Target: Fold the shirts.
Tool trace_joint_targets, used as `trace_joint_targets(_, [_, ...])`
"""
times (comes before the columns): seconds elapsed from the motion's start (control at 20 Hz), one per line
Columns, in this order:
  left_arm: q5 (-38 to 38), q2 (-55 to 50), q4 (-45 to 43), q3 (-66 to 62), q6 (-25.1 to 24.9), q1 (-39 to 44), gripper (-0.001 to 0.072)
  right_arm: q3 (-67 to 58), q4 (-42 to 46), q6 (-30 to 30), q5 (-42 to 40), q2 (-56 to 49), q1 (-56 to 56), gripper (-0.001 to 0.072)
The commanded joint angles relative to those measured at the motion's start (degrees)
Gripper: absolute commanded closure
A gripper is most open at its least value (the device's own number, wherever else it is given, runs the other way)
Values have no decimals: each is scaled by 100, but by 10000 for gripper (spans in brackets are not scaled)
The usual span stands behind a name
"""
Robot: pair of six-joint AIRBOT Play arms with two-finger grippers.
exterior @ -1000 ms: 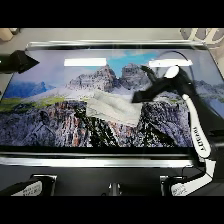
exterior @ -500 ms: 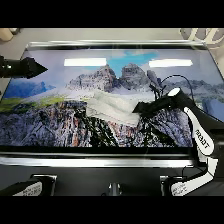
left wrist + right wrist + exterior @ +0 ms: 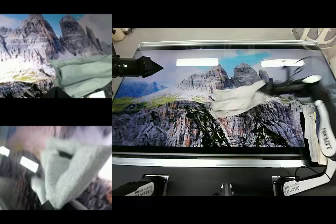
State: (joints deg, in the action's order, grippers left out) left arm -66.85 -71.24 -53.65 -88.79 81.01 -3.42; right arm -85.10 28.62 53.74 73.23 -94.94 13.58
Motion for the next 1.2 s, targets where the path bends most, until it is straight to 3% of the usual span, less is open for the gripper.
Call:
trace_joint_targets(0.0, [243, -13, 4, 2, -2, 4, 682, -1086, 562, 568, 664, 612, 1080, 698])
trace_joint_targets(0.4, [385, -11, 24, 2, -177, 4, 682, -2385, 949, 1259, 1843, 977, 3790, 698])
trace_joint_targets(0.8, [389, -11, 26, 2, -479, 4, 682, -2424, 1027, 1314, 2730, 1202, 5628, 697])
trace_joint_targets(0.9, [389, -11, 26, 2, -575, 7, 682, -2424, 1731, 1311, 2979, 1340, 5910, 697])
trace_joint_targets(1.05, [426, -11, 26, 2, -614, 7, 682, -2092, 3971, 1075, 3270, 1611, 5711, 698])
trace_joint_targets(1.15, [522, -11, 26, 2, -629, 7, 682, -1528, 4929, 1014, 3268, 1777, 5399, 698])
